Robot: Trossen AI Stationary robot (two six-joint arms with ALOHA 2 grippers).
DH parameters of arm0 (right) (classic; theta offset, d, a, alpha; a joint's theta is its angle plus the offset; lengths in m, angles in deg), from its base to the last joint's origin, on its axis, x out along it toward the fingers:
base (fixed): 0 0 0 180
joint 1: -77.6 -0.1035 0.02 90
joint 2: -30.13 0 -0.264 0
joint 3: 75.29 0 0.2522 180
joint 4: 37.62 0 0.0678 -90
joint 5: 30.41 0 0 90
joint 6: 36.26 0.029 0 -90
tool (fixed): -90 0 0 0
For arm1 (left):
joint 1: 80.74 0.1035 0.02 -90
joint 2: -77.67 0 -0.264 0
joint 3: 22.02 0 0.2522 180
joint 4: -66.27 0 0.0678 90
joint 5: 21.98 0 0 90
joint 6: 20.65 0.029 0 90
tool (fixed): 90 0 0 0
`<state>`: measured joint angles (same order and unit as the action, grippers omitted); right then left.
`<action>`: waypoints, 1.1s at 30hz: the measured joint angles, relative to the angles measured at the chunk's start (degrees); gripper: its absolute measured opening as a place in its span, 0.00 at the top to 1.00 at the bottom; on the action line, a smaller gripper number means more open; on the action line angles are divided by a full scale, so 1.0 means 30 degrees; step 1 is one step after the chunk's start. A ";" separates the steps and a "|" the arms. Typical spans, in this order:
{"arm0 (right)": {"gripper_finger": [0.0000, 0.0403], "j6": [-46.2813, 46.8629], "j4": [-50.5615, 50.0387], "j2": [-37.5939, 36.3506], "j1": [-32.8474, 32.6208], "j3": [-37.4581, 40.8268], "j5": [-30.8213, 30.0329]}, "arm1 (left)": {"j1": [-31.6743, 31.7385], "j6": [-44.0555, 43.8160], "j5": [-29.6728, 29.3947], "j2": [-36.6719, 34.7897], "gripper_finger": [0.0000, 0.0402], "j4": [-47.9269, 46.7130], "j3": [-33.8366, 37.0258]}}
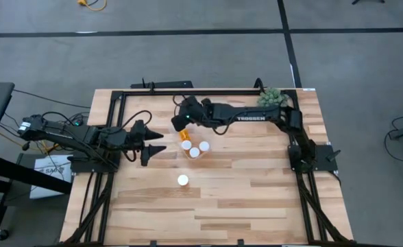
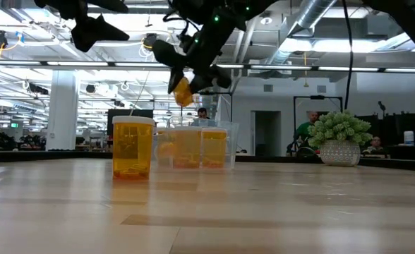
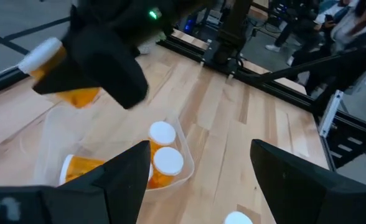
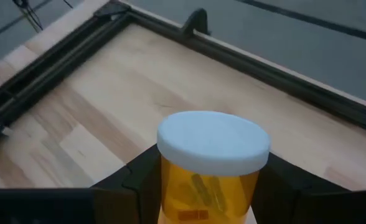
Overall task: Pick and place pill bottles into a basket
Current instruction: Put the bottom orange medicine bottle into the transparent bin
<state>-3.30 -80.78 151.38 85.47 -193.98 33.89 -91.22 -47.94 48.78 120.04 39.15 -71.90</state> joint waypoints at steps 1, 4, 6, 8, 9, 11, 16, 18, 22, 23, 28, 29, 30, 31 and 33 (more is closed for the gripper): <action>0.55 0.0003 0.0494 -0.0027 -0.0106 0.0317 -0.0072 | 0.0000 -0.0014 -0.0166 0.0000 0.34 -0.0007 0.0000; 0.55 0.0014 0.0967 0.0016 -0.0370 0.1159 -0.0775 | 0.0000 -0.0015 -0.0308 0.0000 0.34 -0.0007 0.0000; 0.55 0.0156 0.1682 0.0001 -0.0478 0.1815 -0.1389 | 0.0007 -0.0015 -0.0327 0.0000 0.34 -0.0007 0.0000; 0.55 0.0500 0.2152 -0.0013 -0.0526 0.2531 -0.1737 | 0.0007 -0.0015 -0.0329 0.0000 0.34 -0.0007 0.0000; 0.55 0.0585 0.2467 -0.0001 -0.0521 0.2908 -0.1753 | 0.0000 -0.0015 -0.0343 0.0000 0.34 -0.0007 0.0000; 0.55 0.0797 0.3295 0.0002 -0.0490 0.3627 -0.1691 | 0.0000 -0.0034 -0.0344 0.0000 0.34 -0.0007 0.0000; 0.55 0.1010 0.4753 0.0009 -0.0454 0.4899 -0.1687 | 0.0000 -0.0131 -0.0344 0.0000 0.34 -0.0007 0.0000; 0.55 0.0959 0.5303 0.0003 -0.0454 0.5029 -0.1658 | 0.0000 -0.0164 -0.0344 -0.0004 0.34 -0.0007 0.0000; 0.54 -0.0089 0.6448 -0.0005 -0.0461 0.5612 -0.1485 | 0.0000 -0.0182 -0.0344 0.0000 0.34 -0.0007 0.0000; 0.54 -0.0243 0.6807 -0.0005 -0.0461 0.5770 -0.1394 | 0.0000 -0.0202 -0.0350 0.0000 0.34 -0.0007 0.0000; 0.55 -0.0687 0.7337 -0.0005 -0.0461 0.6226 -0.0462 | 0.0000 -0.0430 -0.0321 0.0000 0.34 -0.0007 0.0000; 0.55 -0.0931 0.7390 -0.0005 -0.0461 0.6226 -0.0456 | 0.0000 -0.0437 -0.0307 -0.0004 0.34 -0.0007 0.0000; 0.54 -0.1135 0.7450 -0.0005 -0.0468 0.6219 -0.0463 | 0.0000 -0.0437 -0.0293 0.0000 0.34 -0.0007 0.0000; 0.54 -0.1297 0.7451 -0.0005 -0.0468 0.6219 -0.0456 | 0.0000 -0.0437 -0.0267 0.0000 0.34 -0.0007 0.0000; 0.52 -0.1514 0.7393 -0.0005 -0.0461 0.6219 -0.0434 | 0.0000 -0.0437 -0.0249 0.0000 0.34 -0.0007 0.0000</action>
<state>-7.84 -58.60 151.36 84.08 -175.33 32.59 -91.22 -49.25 48.03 120.04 39.13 -71.90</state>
